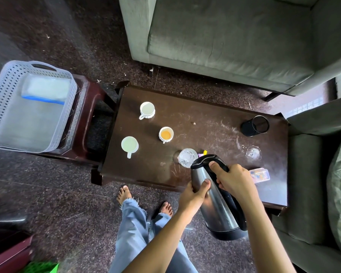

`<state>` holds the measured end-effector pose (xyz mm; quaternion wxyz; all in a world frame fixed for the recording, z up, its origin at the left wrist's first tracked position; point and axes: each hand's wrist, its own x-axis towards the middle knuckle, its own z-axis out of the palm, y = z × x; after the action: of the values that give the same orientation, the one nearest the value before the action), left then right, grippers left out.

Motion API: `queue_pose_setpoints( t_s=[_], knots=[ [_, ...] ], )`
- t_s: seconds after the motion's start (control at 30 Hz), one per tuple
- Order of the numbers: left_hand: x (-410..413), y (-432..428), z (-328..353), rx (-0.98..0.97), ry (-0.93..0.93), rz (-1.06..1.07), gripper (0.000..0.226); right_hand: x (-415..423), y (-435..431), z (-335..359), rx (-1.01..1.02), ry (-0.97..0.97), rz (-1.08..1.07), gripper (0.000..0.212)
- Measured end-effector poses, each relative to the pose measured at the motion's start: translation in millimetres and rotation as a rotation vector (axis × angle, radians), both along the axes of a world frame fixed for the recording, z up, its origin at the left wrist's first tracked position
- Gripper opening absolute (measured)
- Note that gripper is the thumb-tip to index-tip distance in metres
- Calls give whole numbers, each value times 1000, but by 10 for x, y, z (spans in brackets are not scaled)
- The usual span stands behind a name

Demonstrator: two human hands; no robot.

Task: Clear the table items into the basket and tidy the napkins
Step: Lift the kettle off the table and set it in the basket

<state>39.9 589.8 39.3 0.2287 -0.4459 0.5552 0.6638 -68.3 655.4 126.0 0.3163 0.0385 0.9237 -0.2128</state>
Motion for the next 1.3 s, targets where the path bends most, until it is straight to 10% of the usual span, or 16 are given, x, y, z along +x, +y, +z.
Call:
queue_pose_setpoints(
  t_s=[0.9, 1.3],
  knots=[
    [45, -22, -89, 0, 20, -30, 37, 93, 52, -29, -25, 17, -9, 60],
    [81, -122, -167, -58, 35, -127, 70, 275, 157, -184, -126, 40, -193, 54]
  ],
)
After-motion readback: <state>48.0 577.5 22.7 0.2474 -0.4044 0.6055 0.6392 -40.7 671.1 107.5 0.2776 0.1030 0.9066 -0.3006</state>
